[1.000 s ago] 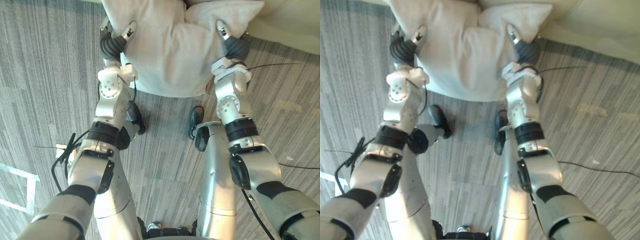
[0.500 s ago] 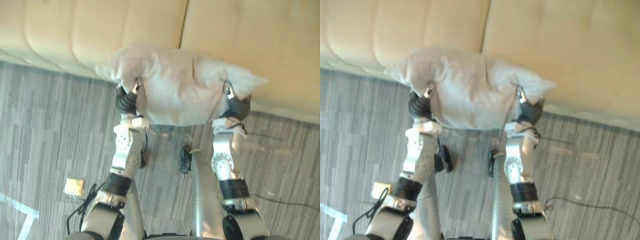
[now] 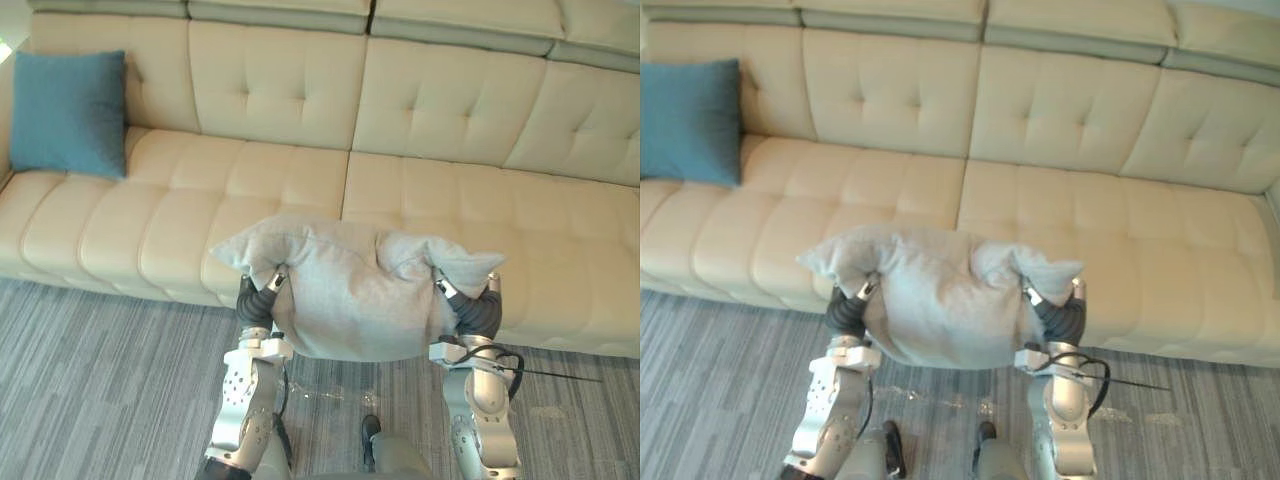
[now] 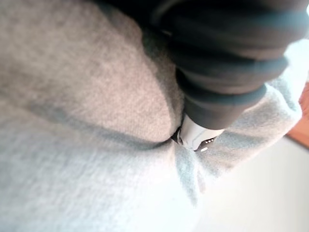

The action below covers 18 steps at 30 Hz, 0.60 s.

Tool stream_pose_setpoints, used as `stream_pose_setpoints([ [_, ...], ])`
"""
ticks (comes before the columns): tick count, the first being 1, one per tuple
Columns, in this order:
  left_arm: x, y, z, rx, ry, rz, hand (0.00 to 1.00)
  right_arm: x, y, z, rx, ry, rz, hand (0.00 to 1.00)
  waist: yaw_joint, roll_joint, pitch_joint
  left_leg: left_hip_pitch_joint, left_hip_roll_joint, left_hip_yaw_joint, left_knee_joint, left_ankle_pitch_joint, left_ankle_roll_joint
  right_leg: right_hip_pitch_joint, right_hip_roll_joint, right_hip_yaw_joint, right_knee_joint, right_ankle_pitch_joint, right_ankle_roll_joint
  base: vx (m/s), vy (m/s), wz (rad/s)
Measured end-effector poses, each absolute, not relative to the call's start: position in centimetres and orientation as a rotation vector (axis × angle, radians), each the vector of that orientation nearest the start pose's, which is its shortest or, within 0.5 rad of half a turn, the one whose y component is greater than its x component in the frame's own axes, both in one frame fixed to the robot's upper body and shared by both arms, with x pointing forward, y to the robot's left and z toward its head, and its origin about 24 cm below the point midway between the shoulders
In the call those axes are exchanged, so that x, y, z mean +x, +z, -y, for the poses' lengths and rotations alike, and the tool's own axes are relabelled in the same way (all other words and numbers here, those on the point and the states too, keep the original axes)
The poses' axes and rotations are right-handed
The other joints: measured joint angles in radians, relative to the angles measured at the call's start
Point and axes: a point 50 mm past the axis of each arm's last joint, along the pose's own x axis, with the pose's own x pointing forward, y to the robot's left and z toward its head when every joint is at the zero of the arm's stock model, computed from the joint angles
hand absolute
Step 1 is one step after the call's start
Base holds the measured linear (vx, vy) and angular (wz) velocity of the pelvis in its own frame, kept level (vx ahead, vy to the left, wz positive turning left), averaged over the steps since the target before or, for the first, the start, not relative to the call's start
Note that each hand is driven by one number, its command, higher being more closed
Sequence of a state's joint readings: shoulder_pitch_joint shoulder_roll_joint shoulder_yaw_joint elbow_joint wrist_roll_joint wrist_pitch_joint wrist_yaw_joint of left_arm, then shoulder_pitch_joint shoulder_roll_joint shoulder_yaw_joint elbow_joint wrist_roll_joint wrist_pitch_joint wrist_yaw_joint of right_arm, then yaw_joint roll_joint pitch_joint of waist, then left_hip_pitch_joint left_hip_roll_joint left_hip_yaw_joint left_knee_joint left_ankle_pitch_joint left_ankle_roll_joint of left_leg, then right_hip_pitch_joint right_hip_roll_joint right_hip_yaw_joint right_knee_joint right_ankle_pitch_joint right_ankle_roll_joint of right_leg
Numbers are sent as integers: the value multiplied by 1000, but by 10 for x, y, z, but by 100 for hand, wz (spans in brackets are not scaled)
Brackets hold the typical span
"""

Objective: Pick up cushions and gather them together orderly.

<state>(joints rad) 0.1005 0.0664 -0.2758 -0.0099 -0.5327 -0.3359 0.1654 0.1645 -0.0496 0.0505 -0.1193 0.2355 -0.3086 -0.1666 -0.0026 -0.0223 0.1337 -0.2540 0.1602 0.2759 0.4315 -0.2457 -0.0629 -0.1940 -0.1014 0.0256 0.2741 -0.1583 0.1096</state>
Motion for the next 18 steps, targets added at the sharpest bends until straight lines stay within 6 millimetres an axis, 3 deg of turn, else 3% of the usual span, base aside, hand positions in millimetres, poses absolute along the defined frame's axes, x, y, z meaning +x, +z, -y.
stream_pose_setpoints([
  [2, 226, 37, -123, -511, 27, 103, 100, 217, 50, 169, 207, -191, 203, 100, -4, 0, 1, 25, -7, -1, -17, -1, 0, -28, -2, 1, 85, 1, 1, 69, 55, -7],
  [3, 225, 30, -124, -486, 21, 61, 100, 216, 36, 170, 199, -198, 139, 100, -10, -6, 5, 74, -15, -3, -39, -1, 1, -78, -7, 0, 250, 10, 16, 36, 47, -1],
  [5, 223, 26, -126, -461, 13, 40, 100, 215, 29, 170, 195, -202, 103, 100, -14, -15, 10, 111, -20, -4, -50, -11, 9, -113, -13, -1, 366, 37, 37, 20, 18, -1],
  [6, 222, 24, -128, -443, 6, 26, 100, 215, 24, 170, 189, -202, 79, 100, -14, -23, 16, 155, -27, -13, -77, -34, 31, -165, -28, -19, 490, 99, 8, 17, 6, -6],
  [7, 221, 23, -128, -441, 6, 23, 100, 215, 22, 171, 182, -202, 72, 100, -14, -21, 17, 165, -29, -19, -89, -34, 37, -176, -29, -25, 506, 94, -2, 24, -3, -5],
  [8, 220, 23, -128, -437, 7, 20, 100, 214, 21, 171, 181, -201, 63, 100, -20, -13, 19, 176, -31, -24, -107, -35, 35, -178, -30, -36, 495, 64, -13, 80, 8, -4],
  [9, 221, 24, -129, -433, 5, 28, 100, 215, 21, 171, 174, -188, 65, 100, -20, -18, 17, 192, -33, -34, -143, -36, 32, -193, -27, -73, 376, 7, -23, 106, -12, -4],
  [10, 221, 24, -129, -432, 4, 29, 100, 215, 22, 171, 172, -187, 65, 100, -21, -17, 17, 193, -33, -37, -147, -36, 32, -195, -23, -75, 346, 8, -23, 130, -25, -8],
  [11, 221, 24, -130, -425, 2, 28, 100, 215, 22, 173, 160, -178, 63, 100, -21, -17, 17, 206, -32, -40, -169, -36, 27, -192, -6, -78, 190, 30, -25, 225, -81, 1],
  [12, 220, 23, -130, -413, -5, 23, 100, 215, 22, 175, 147, -170, 60, 100, -26, -26, 13, 224, -37, -42, -185, -29, 10, -170, 7, -76, -16, 122, -22, 265, -106, 6],
  [13, 220, 23, -131, -407, -10, 21, 100, 215, 22, 176, 145, -169, 59, 100, -32, -35, 9, 231, -44, -46, -182, -34, -5, -163, 6, -69, -84, 160, -27, 386, -190, 28],
  [14, 219, 21, -131, -398, -22, 14, 100, 215, 21, 177, 140, -169, 58, 100, -51, -52, 7, 252, -60, -63, -168, -52, -40, -142, -1, -42, -138, 295, -69, 307, -179, 22],
  [16, 219, 19, -122, -414, -37, -4, 100, 217, 23, 184, 106, -167, 62, 100, -52, 19, 5, 262, -8, -105, -170, -61, -59, -151, 47, -59, -81, 245, -81, 402, -183, -2],
  [18, 219, 18, -120, -418, -44, -6, 100, 218, 24, 186, 100, -168, 60, 100, -53, 41, 2, 265, 29, -136, -144, -54, -74, -168, 84, -77, -13, 177, -106, 370, -165, -9],
])
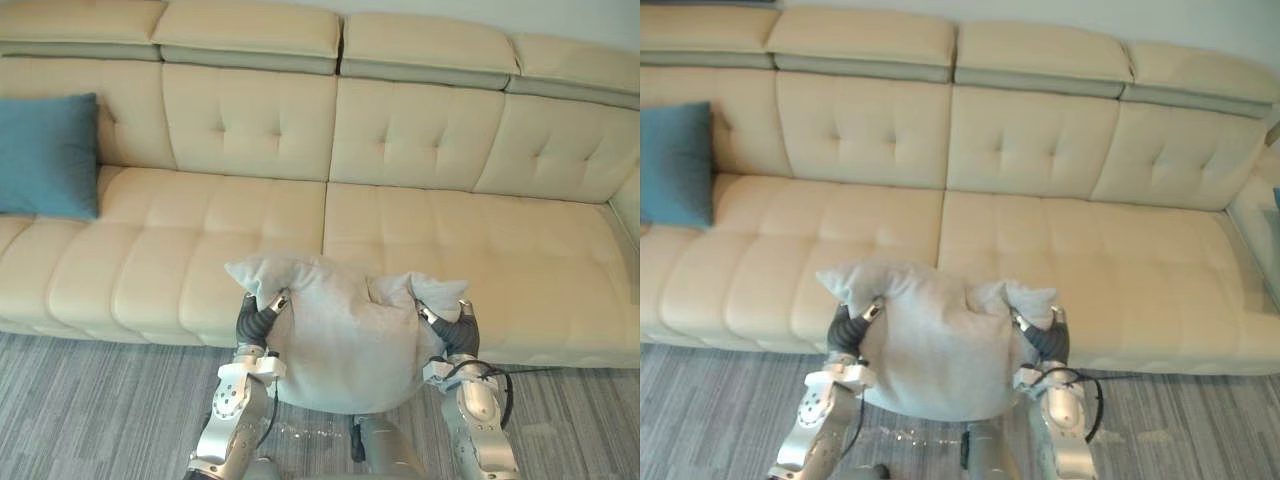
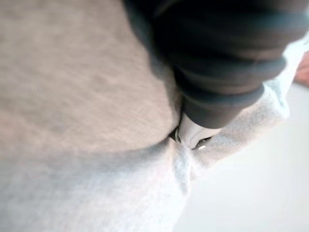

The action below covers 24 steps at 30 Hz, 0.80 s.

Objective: Pick up cushions and gather them together orderly.

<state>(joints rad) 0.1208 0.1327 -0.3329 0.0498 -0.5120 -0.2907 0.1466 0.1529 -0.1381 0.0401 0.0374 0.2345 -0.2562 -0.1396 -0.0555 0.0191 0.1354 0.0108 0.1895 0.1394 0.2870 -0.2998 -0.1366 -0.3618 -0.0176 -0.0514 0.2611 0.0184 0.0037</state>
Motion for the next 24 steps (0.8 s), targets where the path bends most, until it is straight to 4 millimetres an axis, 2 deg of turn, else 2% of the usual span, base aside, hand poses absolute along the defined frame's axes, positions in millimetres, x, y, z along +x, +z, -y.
stream_pose_setpoints([
  [1, 218, 18, -118, -426, -44, -11, 100, 216, 22, 186, 103, -172, 51, 100, -1, 5, 0, -14, 23, -21, 77, 1, -1, 29, 20, -20, 2, -26, -14, 415, -219, 12],
  [2, 216, 16, -115, -441, -43, -19, 100, 209, 23, 186, 109, -177, 50, 100, 0, 8, 1, -60, 66, -48, 256, 22, -4, 89, 50, -43, -3, -57, -31, 419, -215, 16],
  [3, 215, 16, -115, -446, -45, -22, 100, 205, 25, 185, 112, -180, 56, 100, 4, 10, 1, -89, 82, -58, 346, 48, 8, 115, 59, -51, -6, -67, -39, 349, -168, 13],
  [4, 214, 15, -114, -450, -51, -23, 100, 199, 30, 186, 117, -182, 75, 100, 14, 13, 0, -153, 110, -68, 495, 132, 35, 158, 73, -56, -13, -85, -51, 327, -113, 5],
  [5, 211, 15, -114, -454, -52, -24, 100, 193, 40, 185, 122, -179, 113, 100, 32, 13, -3, -229, 144, -64, 667, 235, 37, 213, 75, -53, -33, -108, -67, 313, -98, 2],
  [7, 209, 18, -112, -468, -65, -16, 100, 192, 50, 185, 126, -176, 155, 100, 41, 18, -7, -306, 158, -45, 761, 186, 35, 246, 74, -47, -50, -115, -75, 276, -64, -7],
  [8, 210, 19, -110, -481, -68, -9, 100, 192, 56, 184, 131, -173, 187, 100, 56, 16, -7, -352, 161, -7, 738, 134, 48, 270, 66, -43, -70, -115, -76, 240, -30, -8],
  [9, 210, 20, -109, -485, -68, -8, 100, 193, 57, 184, 132, -174, 191, 100, 59, 16, -7, -359, 159, 3, 707, 118, 50, 279, 63, -44, -76, -115, -76, 264, -2, -7],
  [11, 210, 21, -106, -498, -68, -6, 100, 193, 56, 186, 132, -181, 189, 100, 67, 15, -7, -347, 127, 17, 474, 88, 49, 309, 44, -51, -83, -115, -76, 170, 77, -2],
  [12, 211, 25, -105, -507, -73, 12, 100, 193, 57, 188, 129, -190, 192, 100, 70, 15, -10, -304, 82, 13, 246, 120, 53, 317, 25, -51, -84, -123, -63, 136, 129, -8],
  [13, 211, 27, -105, -509, -76, 17, 100, 193, 57, 189, 127, -195, 193, 100, 70, 18, -11, -294, 72, 10, 201, 144, 56, 320, 23, -50, -86, -130, -51, 168, 198, -17],
  [14, 210, 28, -102, -517, -83, 23, 100, 192, 57, 193, 117, -206, 193, 100, 70, 41, -26, -271, 58, 4, 105, 232, 60, 327, 27, -47, -94, -147, -25, 152, 220, -2],
  [15, 210, 27, -101, -508, -95, 16, 100, 192, 47, 194, 128, -227, 152, 100, 59, 33, -49, -234, 32, 4, 34, 206, 23, 330, 6, -40, -90, -159, -2, 153, 223, -1],
  [16, 209, 27, -101, -506, -95, 13, 100, 191, 45, 193, 135, -233, 143, 100, 58, 26, -53, -223, 21, 8, 18, 211, 27, 329, -3, -37, -89, -158, 0, 142, 200, 1],
  [18, 208, 24, -103, -489, -102, 2, 100, 189, 33, 190, 169, -259, 96, 100, 56, -25, -84, -151, -50, 44, -95, 246, 52, 340, -60, -2, -95, -168, 30, 122, 155, -5],
  [21, 208, 23, -104, -478, -105, -5, 100, 189, 26, 189, 171, -262, 69, 100, 56, -38, -93, -110, -81, 58, -138, 256, 66, 361, -83, 24, -117, -164, 38, 61, 106, -3],
  [24, 207, 20, -109, -441, -113, -14, 100, 196, 14, 187, 175, -254, 22, 100, 55, -50, -105, -97, -99, 81, -171, 264, 72, 368, -96, 61, -166, -144, 66, 22, 73, -20],
])
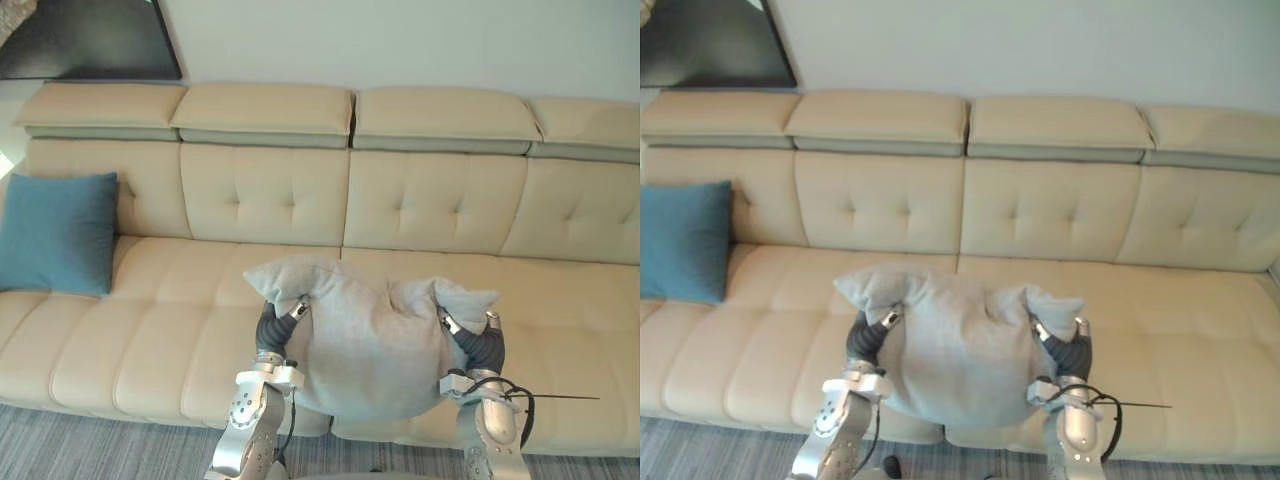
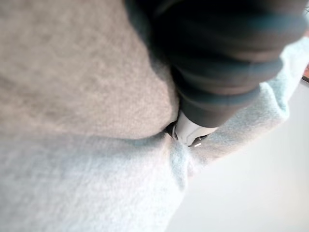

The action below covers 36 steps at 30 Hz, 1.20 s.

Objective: Pick up cushions and gather them together orderly.

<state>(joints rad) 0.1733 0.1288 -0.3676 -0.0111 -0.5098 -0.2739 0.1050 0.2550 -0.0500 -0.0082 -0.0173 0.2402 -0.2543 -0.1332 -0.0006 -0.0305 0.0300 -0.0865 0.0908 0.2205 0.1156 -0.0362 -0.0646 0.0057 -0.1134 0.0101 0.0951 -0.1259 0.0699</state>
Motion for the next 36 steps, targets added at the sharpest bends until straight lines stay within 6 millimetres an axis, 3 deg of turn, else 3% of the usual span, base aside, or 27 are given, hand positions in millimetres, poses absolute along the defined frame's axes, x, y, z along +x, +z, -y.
stream_pose_setpoints([
  [4, 206, 15, -110, -417, -116, -37, 100, 201, 2, 187, 163, -245, -36, 100, -6, 1, -1, 16, -11, 20, -35, 14, 2, -1, -4, 21, -30, 17, 5, 12, 26, -16],
  [8, 206, 15, -111, -380, -125, -35, 100, 208, 1, 189, 149, -226, -43, 100, -19, 2, -2, 18, -12, 21, -48, 18, 1, -9, -2, 31, -35, 22, 4, 9, -1, -10],
  [14, 225, 32, -113, -346, -136, 38, 100, 237, 19, 188, 141, -180, 32, 100, -20, 4, -2, -33, -12, 20, -123, 80, 4, -86, 8, 36, -51, 56, 0, -34, -14, -1],
  [16, 239, 46, -112, -336, -136, 95, 100, 254, 35, 188, 127, -164, 93, 100, -20, 7, 5, -62, -13, 16, -154, 109, 8, -120, 11, 30, -60, 75, -1, -67, -14, 6],
  [21, 281, 97, -112, -286, -106, 296, 100, 302, 98, 178, 128, -151, 308, 100, -17, 23, 62, -152, -11, 15, -188, 168, 22, -222, 17, 31, -64, 120, 5, -108, 15, 0],
  [25, 323, 161, -110, -256, -58, 487, 100, 331, 169, 169, 140, -180, 522, 100, -1, 30, 92, -269, -1, 15, -188, 207, 27, -362, 24, 31, -16, 136, 8, -111, 14, -1],
  [27, 338, 192, -114, -236, -22, 569, 100, 338, 204, 164, 136, -193, 630, 100, 0, 32, 109, -300, 3, 15, -190, 219, 28, -408, 26, 30, 8, 136, 8, -65, 11, -3],
  [32, 363, 312, -129, -192, 81, 856, 100, 349, 331, 156, 121, -274, 951, 100, -9, 54, 200, -412, 1, 7, -218, 280, 34, -545, 33, 28, 40, 159, 12, -77, 12, 2],
  [36, 369, 357, -136, -208, 141, 913, 100, 346, 382, 151, 145, -316, 1044, 100, -12, 70, 246, -500, 1, -4, -218, 297, 33, -630, 31, 28, 39, 173, 14, -14, 4, 0],
])
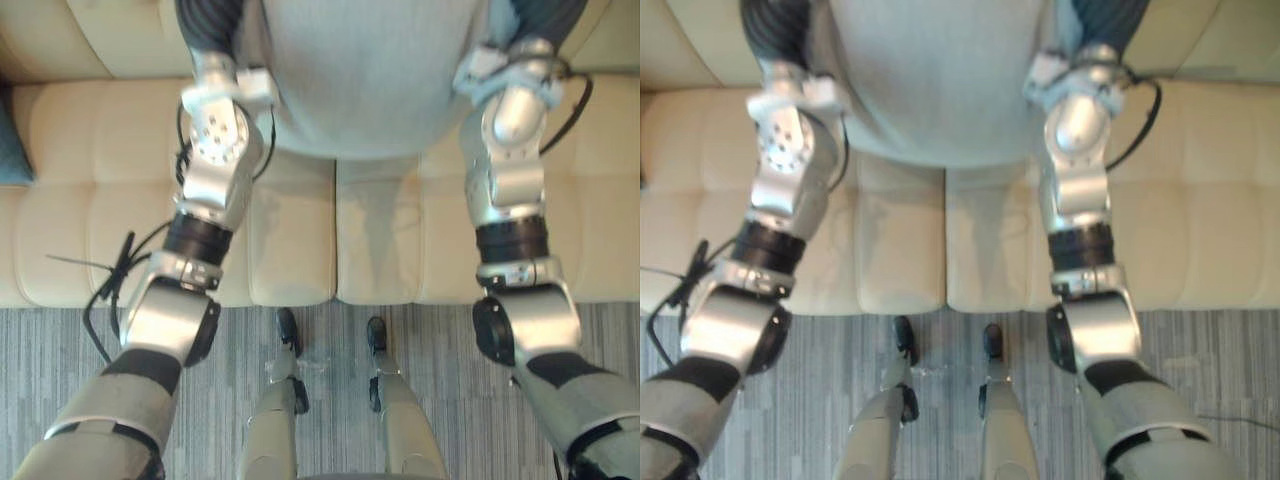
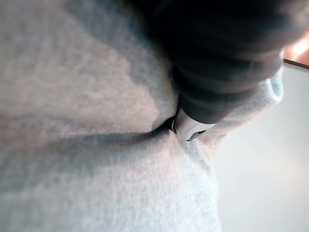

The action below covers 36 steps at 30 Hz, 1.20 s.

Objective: Pick up cushions and gather them together orderly.

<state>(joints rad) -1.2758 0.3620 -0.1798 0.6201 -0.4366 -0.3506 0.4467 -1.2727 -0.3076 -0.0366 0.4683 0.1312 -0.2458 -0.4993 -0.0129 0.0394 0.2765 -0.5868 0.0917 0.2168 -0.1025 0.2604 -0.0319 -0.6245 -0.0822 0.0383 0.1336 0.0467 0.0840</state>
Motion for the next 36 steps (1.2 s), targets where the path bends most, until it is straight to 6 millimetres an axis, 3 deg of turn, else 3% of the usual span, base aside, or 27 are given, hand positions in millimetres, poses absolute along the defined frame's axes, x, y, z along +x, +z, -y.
stream_pose_setpoints([
  [7, 371, 374, -137, -296, 131, 906, 100, 345, 401, 149, 159, -337, 1062, 100, 4, -1, 29, -128, 15, -2, 0, 8, -10, -132, 3, -2, 4, 10, 2, 32, 1, -3],
  [8, 370, 376, -135, -312, 125, 908, 100, 345, 401, 149, 164, -339, 1061, 0, 6, -1, 29, -149, 17, 1, 0, 8, -10, -153, 5, -2, 6, 11, 2, 74, 20, -6],
  [9, 368, 382, -132, -355, 113, 927, 0, 344, 403, 151, 183, -345, 1066, 0, 12, -1, 31, -176, 22, 9, 1, 8, -10, -189, 9, -2, 17, 11, 2, 74, 19, -7],
  [13, 362, 395, -134, -477, 112, 970, 0, 336, 419, 153, 238, -340, 1104, 0, 15, -6, 42, -197, 33, 22, 1, 8, -11, -228, 18, -6, 45, 10, 2, 44, 9, -11],
  [18, 362, 391, -136, -546, 125, 962, 0, 336, 419, 165, 285, -349, 1091, 0, 20, -6, 45, -199, 50, 22, 1, 7, -11, -231, 31, -26, 57, 10, 1, 33, -9, 0],
  [21, 363, 379, -150, -589, 149, 956, 0, 331, 408, 192, 428, -376, 1092, 0, 20, -6, 45, -196, 51, 20, 8, 7, -12, -241, 32, -28, 108, -10, -3, 24, 6, 13],
  [23, 366, 361, -172, -650, 209, 925, 0, 332, 389, 223, 470, -438, 1063, 0, 22, -6, 45, -184, 53, 19, 18, 7, -12, -245, 32, -29, 161, -16, 0, 15, 14, 14],
  [26, 363, 317, -231, -696, 370, 879, 0, 329, 349, 274, 467, -520, 991, 0, 21, -8, 46, -115, 53, 20, 18, 7, -12, -203, 33, -33, 212, -18, 2, 6, 3, 3],
  [28, 352, 291, -260, -650, 435, 873, 0, 318, 321, 303, 438, -563, 963, 0, 21, -9, 46, -53, 54, 18, 19, -4, -25, -137, 33, -35, 212, -29, -2, 59, -12, 11],
  [30, 329, 263, -287, -520, 462, 885, 0, 297, 288, 325, 309, -568, 939, 0, 19, -14, 43, 38, 53, 5, 19, -31, -43, -40, 32, -39, 213, -68, -4, 98, -16, 17],
  [32, 319, 248, -293, -459, 459, 867, 0, 289, 272, 326, 260, -548, 914, 0, 20, -19, 40, 76, 54, 3, 20, -46, -45, 2, 32, -41, 213, -88, -6, 76, -17, 9],
  [36, 294, 168, -287, -283, 448, 654, 0, 268, 189, 313, 215, -503, 716, 0, 23, -75, -5, 176, 37, 2, 18, -72, -53, 115, 15, -54, 191, -178, -32, 44, -58, 7],
])
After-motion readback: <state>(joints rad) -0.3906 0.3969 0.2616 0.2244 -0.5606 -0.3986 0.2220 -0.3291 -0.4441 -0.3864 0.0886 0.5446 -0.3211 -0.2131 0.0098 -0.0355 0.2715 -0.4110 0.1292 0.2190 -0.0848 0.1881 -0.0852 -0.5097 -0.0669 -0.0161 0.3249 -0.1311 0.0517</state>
